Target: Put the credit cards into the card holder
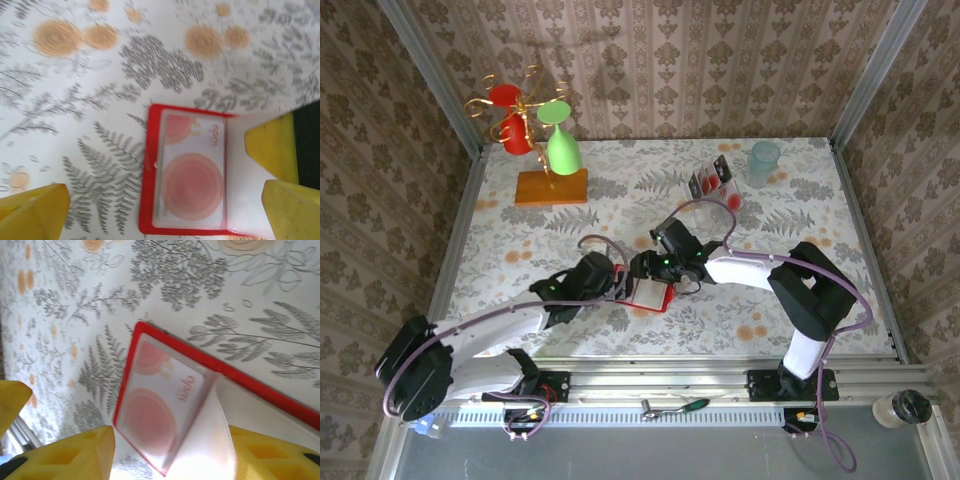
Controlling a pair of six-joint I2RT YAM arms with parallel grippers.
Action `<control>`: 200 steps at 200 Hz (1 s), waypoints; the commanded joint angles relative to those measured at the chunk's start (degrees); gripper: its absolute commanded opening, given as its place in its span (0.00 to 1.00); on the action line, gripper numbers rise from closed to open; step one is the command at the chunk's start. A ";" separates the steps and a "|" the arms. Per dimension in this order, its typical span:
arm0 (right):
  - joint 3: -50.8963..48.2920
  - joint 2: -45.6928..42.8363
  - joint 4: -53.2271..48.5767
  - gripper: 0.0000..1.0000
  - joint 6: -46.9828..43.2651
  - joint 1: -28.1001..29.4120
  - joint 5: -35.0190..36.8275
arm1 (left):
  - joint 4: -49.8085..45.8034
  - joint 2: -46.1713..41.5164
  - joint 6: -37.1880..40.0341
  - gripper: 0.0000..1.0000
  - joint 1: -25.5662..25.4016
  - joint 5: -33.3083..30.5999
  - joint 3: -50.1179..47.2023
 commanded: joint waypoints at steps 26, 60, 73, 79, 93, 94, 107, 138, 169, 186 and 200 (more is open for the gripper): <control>5.60 3.46 -1.43 0.61 1.94 1.49 -1.11 | -5.55 -8.20 2.47 1.00 6.36 1.21 -1.53; 9.20 8.77 0.26 0.61 3.35 2.38 -1.61 | -6.68 -10.98 2.95 1.00 9.25 2.79 -2.41; 10.41 10.45 0.79 0.61 3.66 2.59 -1.57 | -6.88 -11.40 3.11 1.00 9.87 3.15 -2.74; 10.86 11.07 1.06 0.61 3.76 2.68 -1.75 | -6.93 -11.58 3.09 1.00 10.04 3.34 -2.86; 11.70 12.52 1.02 0.61 4.03 2.80 -1.71 | -7.04 -11.91 3.05 1.00 10.48 3.63 -3.17; 11.76 12.61 1.03 0.61 4.04 2.85 -1.75 | -6.97 -11.92 3.07 1.00 10.54 3.59 -3.20; 12.04 13.59 1.29 0.61 4.26 2.87 -1.89 | -6.78 -12.09 3.00 1.00 10.74 3.81 -3.55; 11.79 14.56 1.68 0.61 4.52 2.81 -2.31 | -6.11 -11.85 2.76 1.00 11.00 4.22 -4.14; 11.64 13.23 1.38 0.61 4.02 2.67 -2.99 | -5.59 -11.03 2.90 1.00 11.06 4.50 -4.36; 11.47 11.42 0.95 0.60 3.54 2.54 -3.12 | -4.90 -10.33 2.99 1.00 11.10 4.85 -4.36; 11.05 9.71 0.77 0.60 3.22 2.28 -3.11 | -4.38 -9.45 3.00 1.00 11.05 5.30 -4.28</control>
